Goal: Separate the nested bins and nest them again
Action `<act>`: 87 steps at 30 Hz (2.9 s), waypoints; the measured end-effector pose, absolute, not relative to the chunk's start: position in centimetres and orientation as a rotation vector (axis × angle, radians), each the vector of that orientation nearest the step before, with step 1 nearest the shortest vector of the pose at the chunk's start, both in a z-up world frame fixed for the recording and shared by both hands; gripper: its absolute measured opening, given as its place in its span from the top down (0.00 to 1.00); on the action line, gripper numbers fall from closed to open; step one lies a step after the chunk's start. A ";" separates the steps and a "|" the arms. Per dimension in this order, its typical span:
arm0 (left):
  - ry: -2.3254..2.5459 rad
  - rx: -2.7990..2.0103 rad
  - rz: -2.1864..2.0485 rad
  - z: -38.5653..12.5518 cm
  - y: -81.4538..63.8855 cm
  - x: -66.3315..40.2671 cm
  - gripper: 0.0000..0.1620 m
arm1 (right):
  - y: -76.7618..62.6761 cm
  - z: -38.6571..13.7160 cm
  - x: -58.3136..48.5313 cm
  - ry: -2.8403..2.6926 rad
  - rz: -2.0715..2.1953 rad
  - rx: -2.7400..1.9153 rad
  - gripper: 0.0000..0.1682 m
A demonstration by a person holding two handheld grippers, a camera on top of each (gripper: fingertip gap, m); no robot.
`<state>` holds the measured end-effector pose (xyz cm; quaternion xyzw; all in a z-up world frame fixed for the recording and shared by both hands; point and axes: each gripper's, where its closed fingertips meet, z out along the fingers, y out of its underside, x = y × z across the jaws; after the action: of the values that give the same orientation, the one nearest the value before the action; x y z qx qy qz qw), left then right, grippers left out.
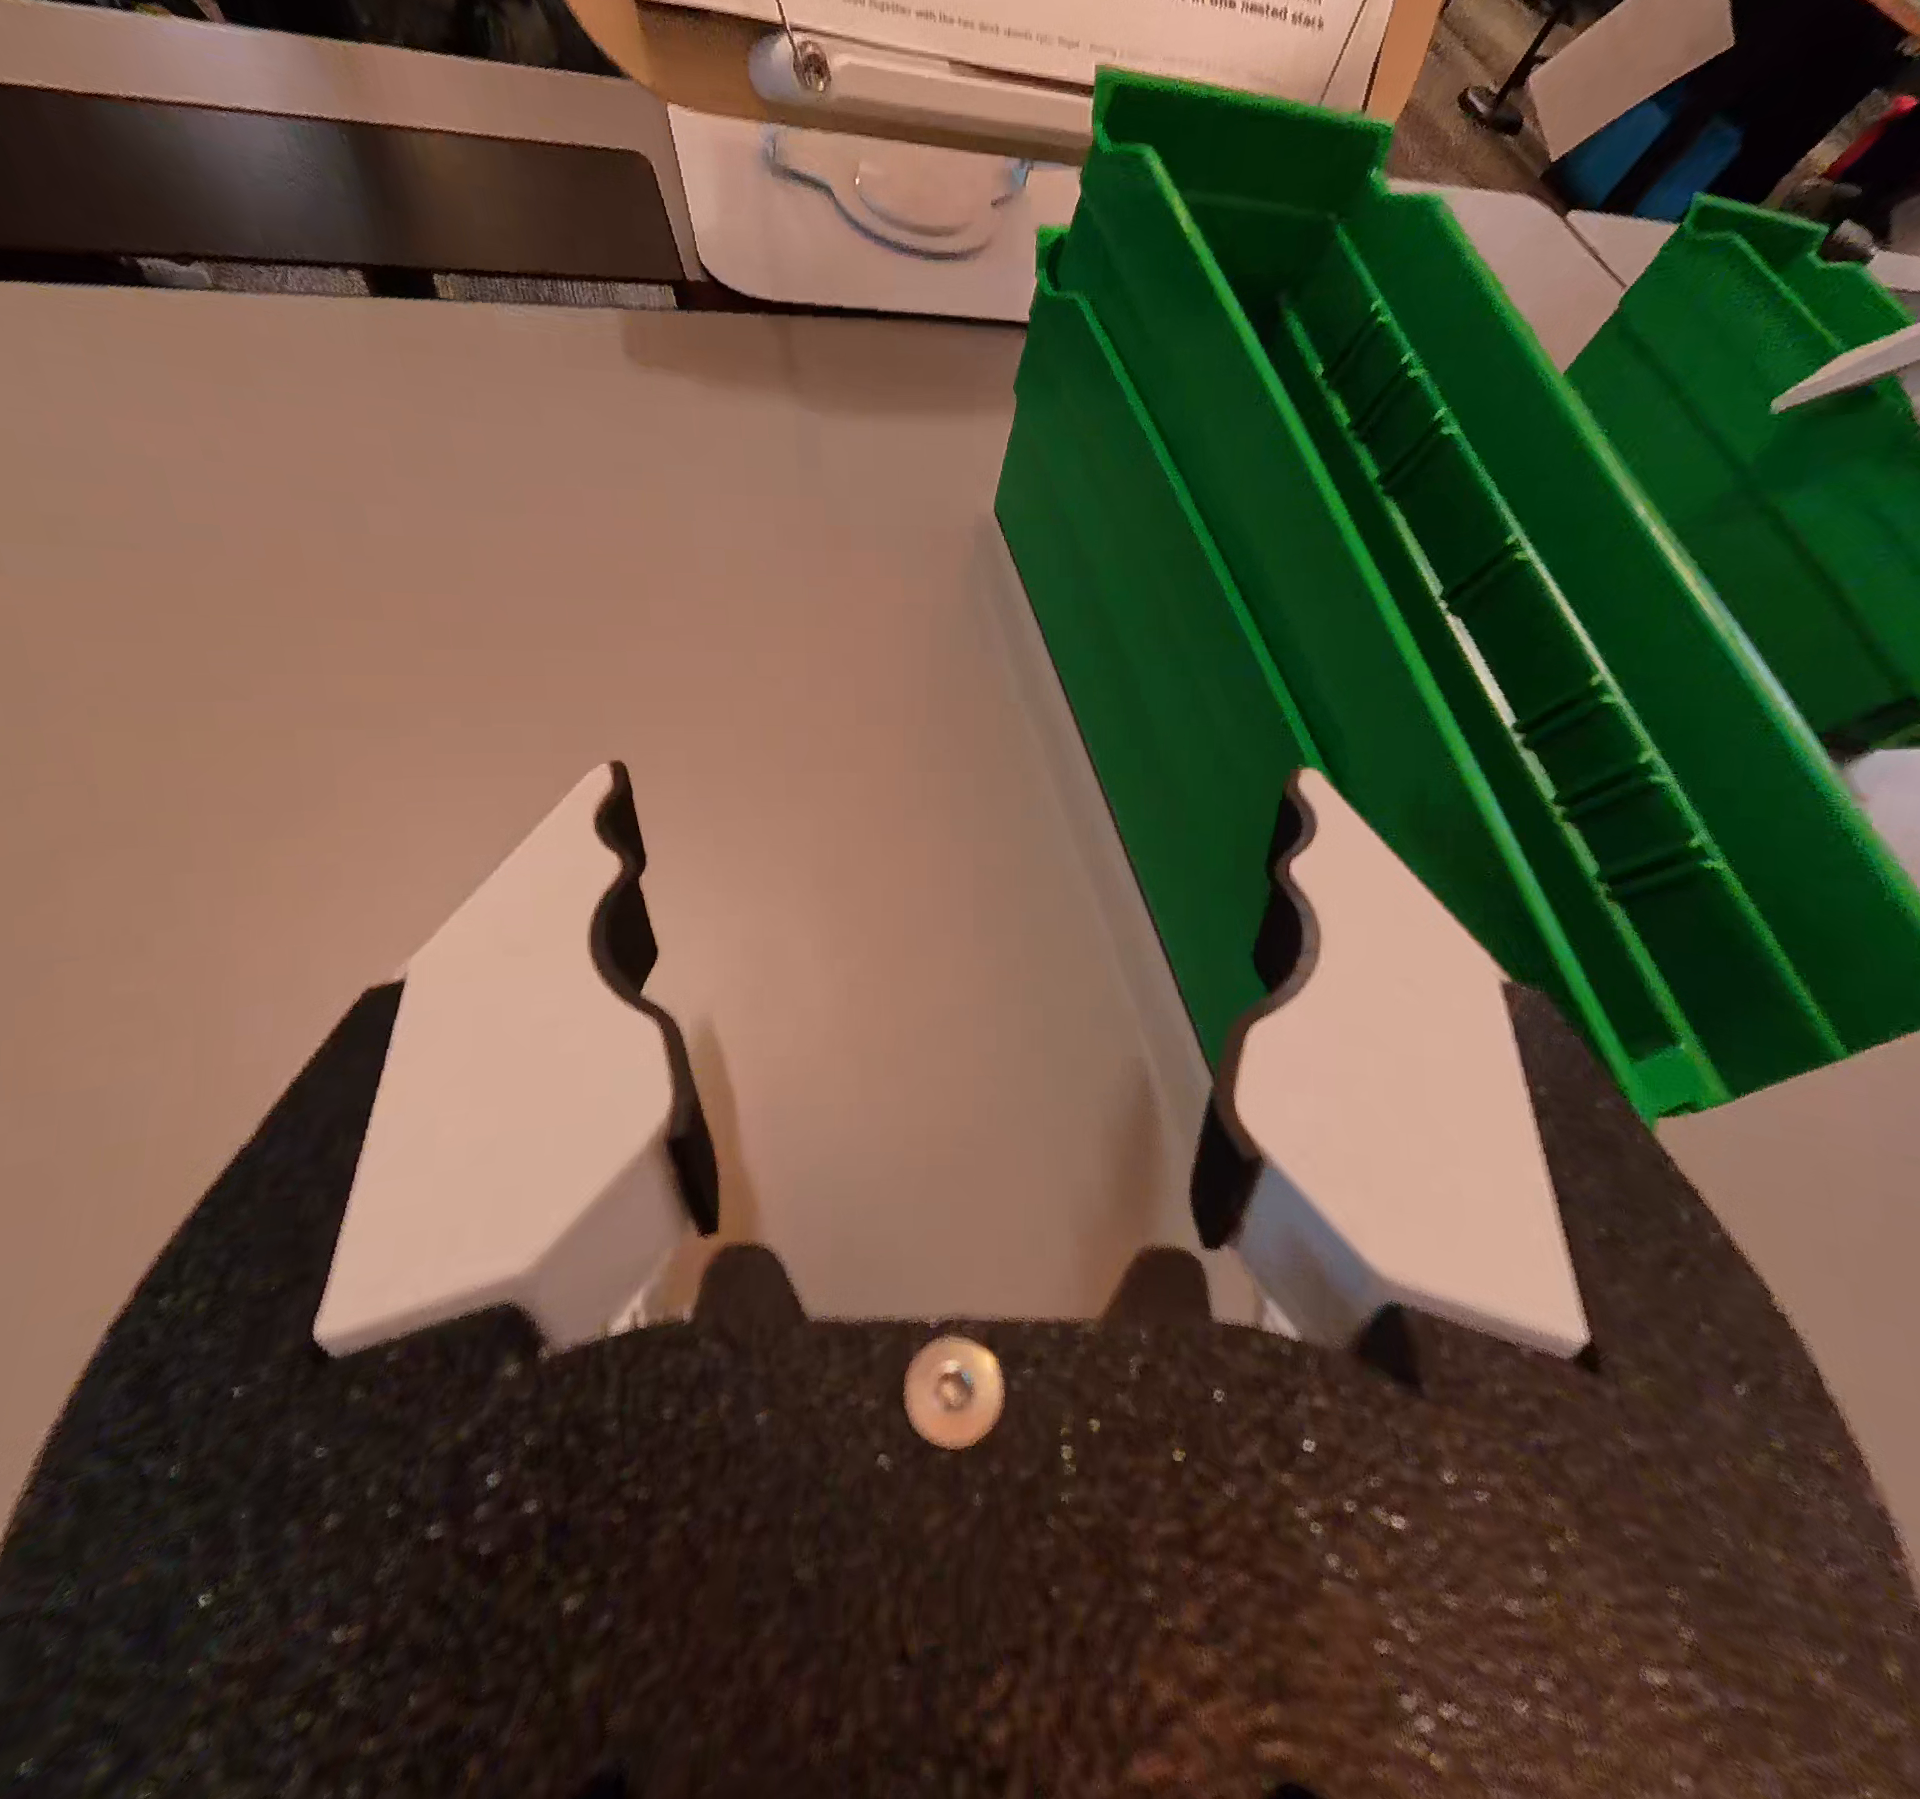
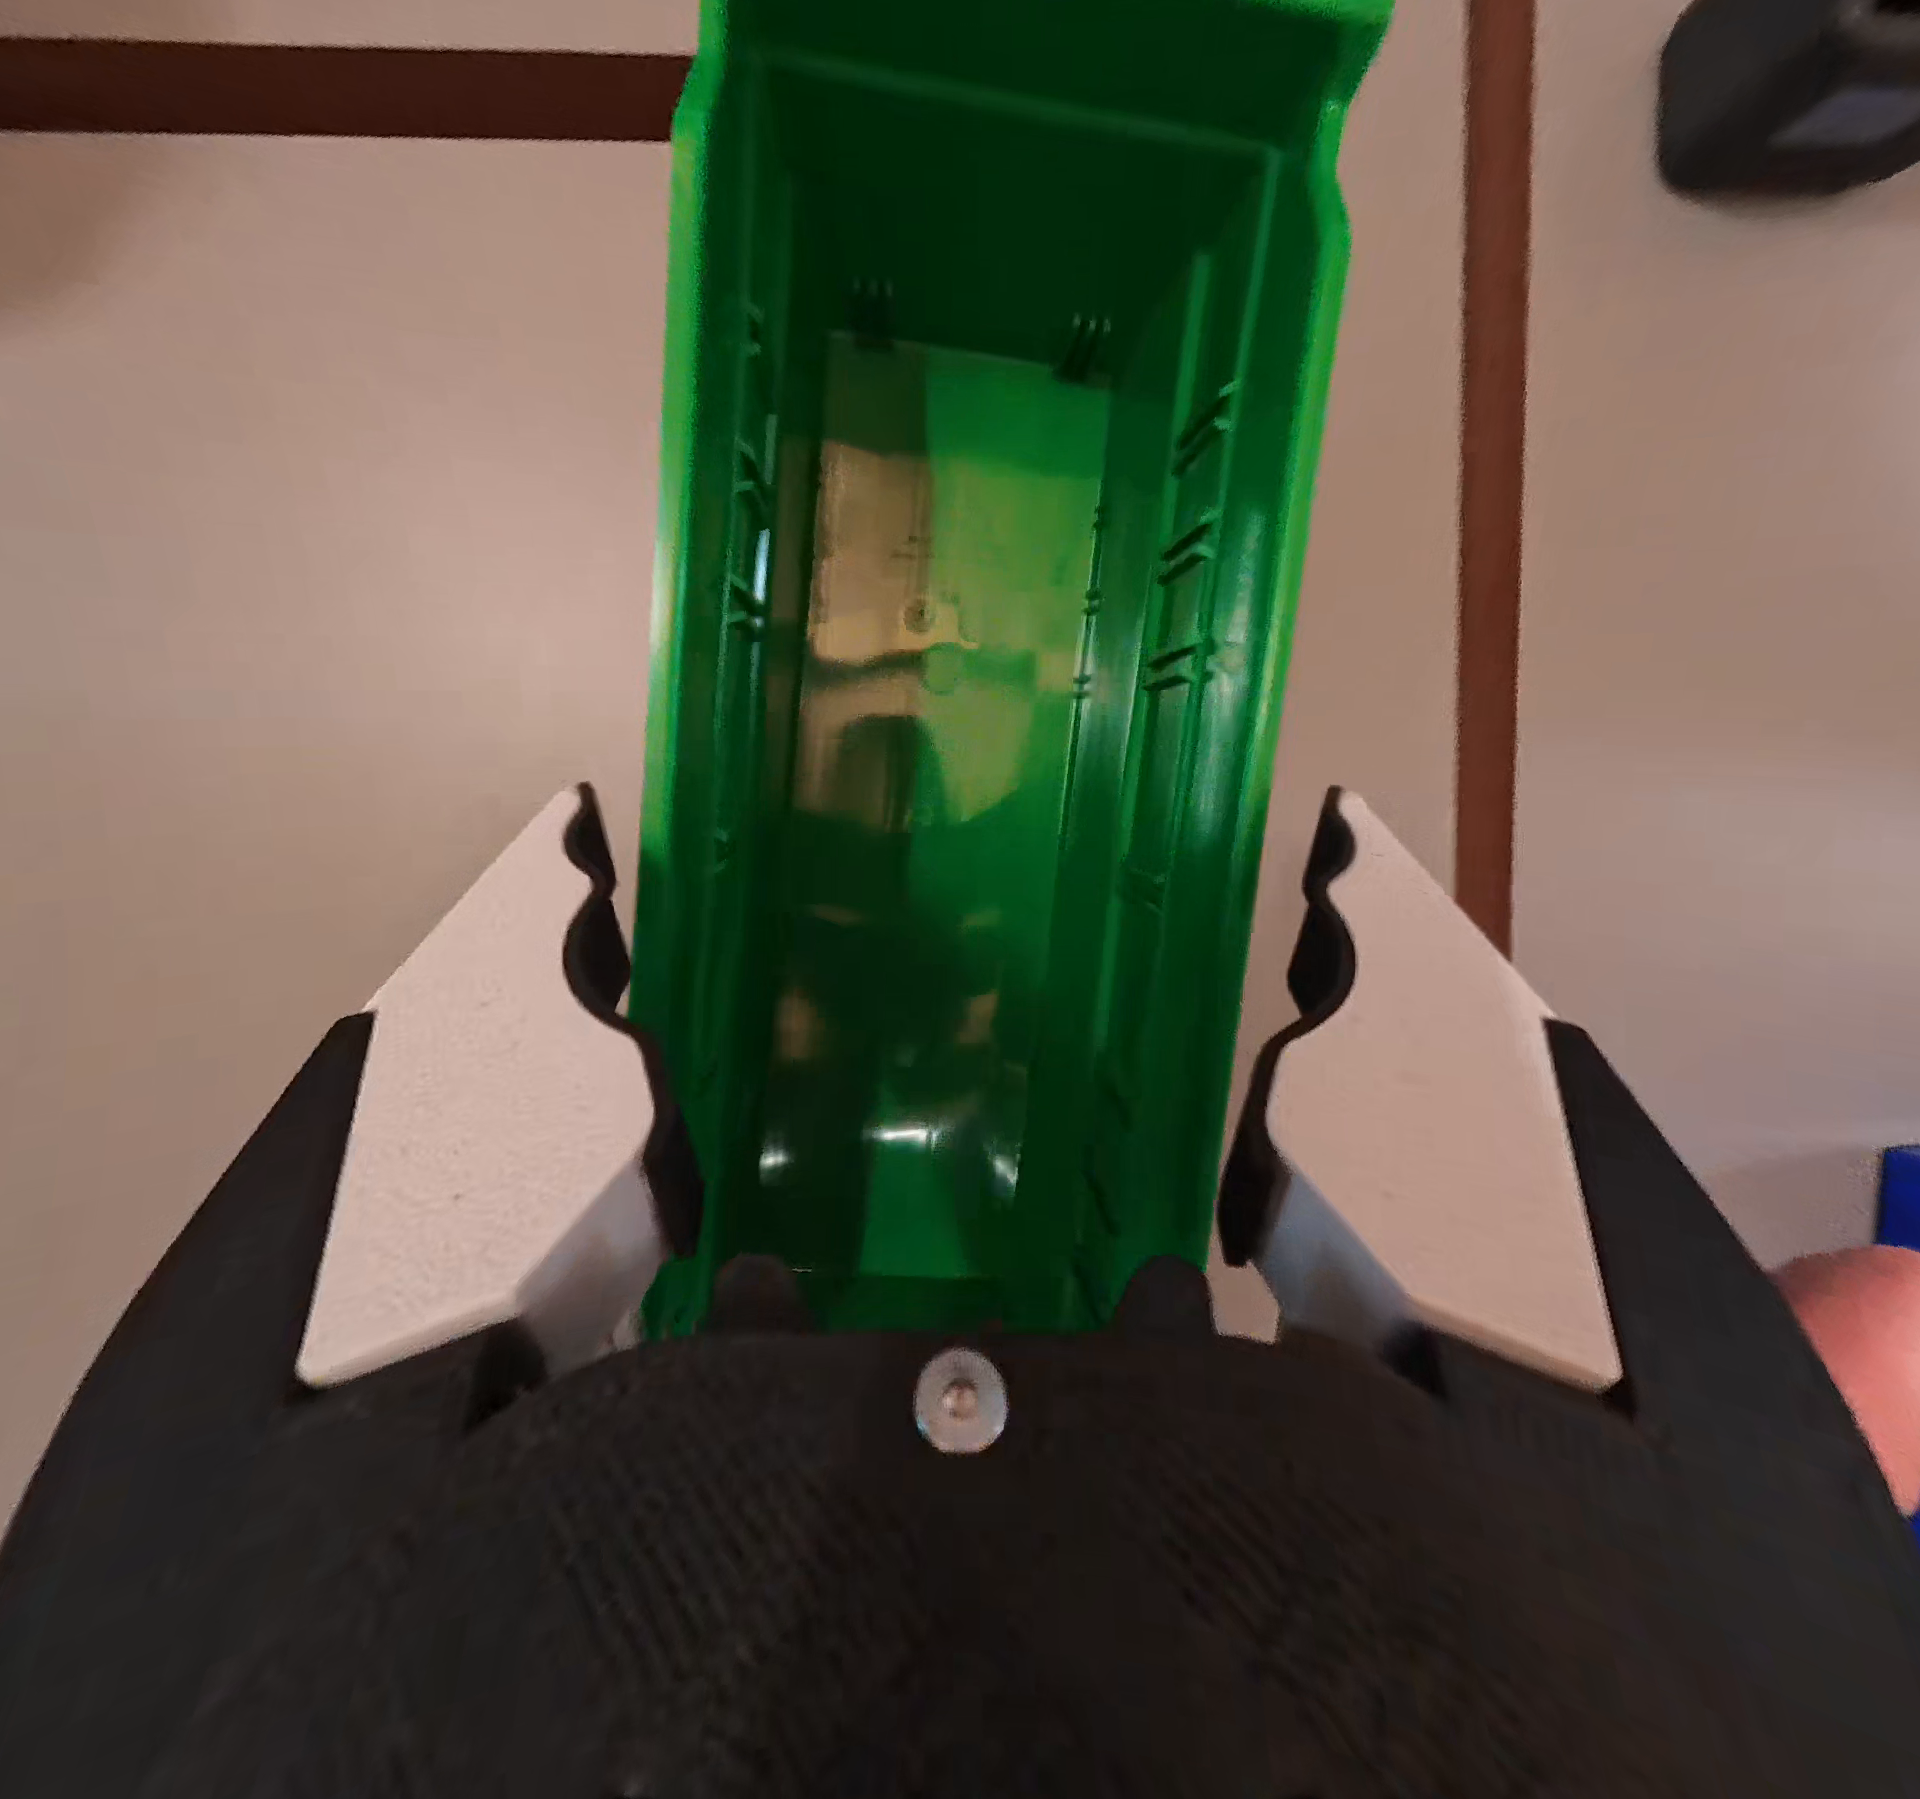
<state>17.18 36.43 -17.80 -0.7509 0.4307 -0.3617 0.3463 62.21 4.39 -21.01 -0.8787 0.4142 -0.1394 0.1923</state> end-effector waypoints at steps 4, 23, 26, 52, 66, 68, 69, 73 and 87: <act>1.129 -1.958 -0.968 -19.1 36.2 17.2 0.27 | 4.6 -22.1 61.9 1.185 -0.263 -2.521 0.17; 1.181 -1.978 -0.911 -23.0 36.4 15.7 0.29 | 4.5 -22.0 58.9 1.432 0.106 -2.505 0.39; 1.185 -1.931 -0.967 -21.9 35.7 16.0 0.30 | 4.6 -20.0 58.1 1.489 0.128 -2.425 0.39; 1.244 -1.802 -1.006 -17.6 32.5 15.7 0.30 | 24.9 -1.4 34.5 1.049 -0.020 -2.488 0.38; 1.135 -1.819 -1.083 -16.2 34.9 13.8 0.31 | 29.0 -8.4 29.8 1.103 -0.052 -2.447 0.38; 1.117 -1.820 -1.091 -16.1 35.3 13.5 0.31 | 29.1 -8.9 29.7 1.114 -0.040 -2.431 0.38; 1.108 -1.822 -1.092 -16.0 35.5 13.4 0.31 | 29.2 -9.1 29.7 1.115 -0.043 -2.423 0.38; 1.099 -1.819 -1.088 -15.9 35.7 13.1 0.31 | 29.5 -10.0 29.1 1.099 -0.057 -2.431 0.38; 1.133 -1.817 -1.069 -16.4 35.1 13.6 0.32 | 29.1 -14.1 29.0 1.104 -0.093 -2.438 0.37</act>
<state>13.62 35.12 -16.36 -0.7066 0.4406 -0.4159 0.3656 28.99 29.10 -14.07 -0.8862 0.4011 -0.0337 0.2296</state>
